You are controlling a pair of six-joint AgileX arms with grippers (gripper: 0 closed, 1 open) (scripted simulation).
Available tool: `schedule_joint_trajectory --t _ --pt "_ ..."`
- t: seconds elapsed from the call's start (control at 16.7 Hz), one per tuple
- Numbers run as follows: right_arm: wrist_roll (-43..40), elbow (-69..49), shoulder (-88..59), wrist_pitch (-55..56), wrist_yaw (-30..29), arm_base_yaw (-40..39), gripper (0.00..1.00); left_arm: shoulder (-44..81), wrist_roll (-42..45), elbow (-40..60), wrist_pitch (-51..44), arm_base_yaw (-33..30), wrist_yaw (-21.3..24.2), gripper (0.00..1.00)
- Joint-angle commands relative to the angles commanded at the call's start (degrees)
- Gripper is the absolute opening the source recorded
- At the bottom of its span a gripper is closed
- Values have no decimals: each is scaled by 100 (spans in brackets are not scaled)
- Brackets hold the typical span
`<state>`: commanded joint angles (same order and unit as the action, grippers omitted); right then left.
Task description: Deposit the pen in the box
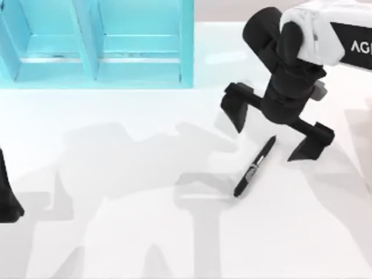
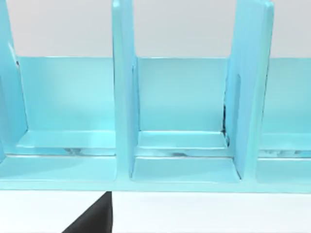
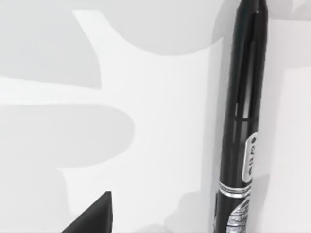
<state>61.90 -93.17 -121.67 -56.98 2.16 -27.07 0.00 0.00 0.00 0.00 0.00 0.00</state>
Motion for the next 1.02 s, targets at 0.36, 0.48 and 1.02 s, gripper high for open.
schedule_joint_trajectory --t 0.36,0.48,1.02 --pt "61 636 -667 1333 -11 -51 100 0 0 0 0 0 0 100" --pt "64 678 -707 1398 -12 -54 100 0 0 0 0 0 0 100" --pt "64 678 -707 1398 -12 -54 55 0 0 0 0 0 0 100"
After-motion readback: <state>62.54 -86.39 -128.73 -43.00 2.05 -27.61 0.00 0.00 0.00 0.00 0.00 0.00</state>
